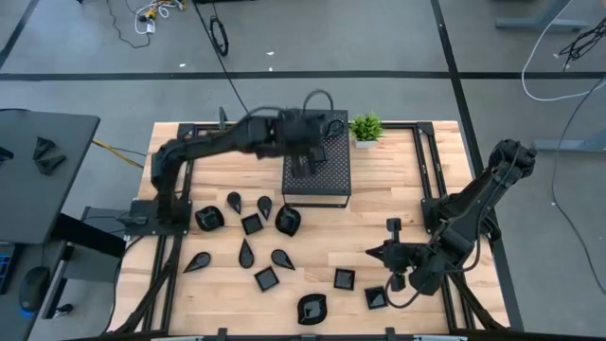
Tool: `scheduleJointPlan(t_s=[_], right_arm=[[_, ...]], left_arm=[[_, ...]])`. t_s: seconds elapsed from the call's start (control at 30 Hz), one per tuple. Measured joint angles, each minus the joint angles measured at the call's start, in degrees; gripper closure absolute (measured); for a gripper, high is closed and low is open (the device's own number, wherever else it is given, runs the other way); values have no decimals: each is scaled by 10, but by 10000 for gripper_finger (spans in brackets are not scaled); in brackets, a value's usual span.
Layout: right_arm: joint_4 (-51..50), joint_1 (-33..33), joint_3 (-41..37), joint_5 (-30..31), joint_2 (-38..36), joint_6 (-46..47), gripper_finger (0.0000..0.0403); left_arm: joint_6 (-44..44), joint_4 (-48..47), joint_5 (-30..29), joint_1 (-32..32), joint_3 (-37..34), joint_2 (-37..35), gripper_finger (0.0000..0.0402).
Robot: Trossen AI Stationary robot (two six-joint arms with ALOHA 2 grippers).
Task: Pick & Place Mini shaped plates
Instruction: Stack the black leaf-shaped plate on top of the black leaf-shaped plate on the shelf
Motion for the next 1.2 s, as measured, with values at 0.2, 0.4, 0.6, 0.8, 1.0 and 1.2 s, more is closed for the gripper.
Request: scheduleJointPlan(t_s=[0.2,0.4,0.6,0.8,1.0,1.2], right_arm=[[1,0,0,0,0,-5,399],[8,0,0,7,0,-11,399],[10,0,0,10,0,-15,399],[11,0,0,10,0,-15,399],[11,0,0,10,0,-15,399],[11,0,0,10,0,-16,399]], left_arm=[[54,14,-13,39,0,10,397],[156,24,-4,38,0,49,389],[150,37,-8,43,0,78,395],[136,35,-14,49,0,93,388],[87,28,-15,65,0,97,383],[55,25,-7,76,0,97,391]])
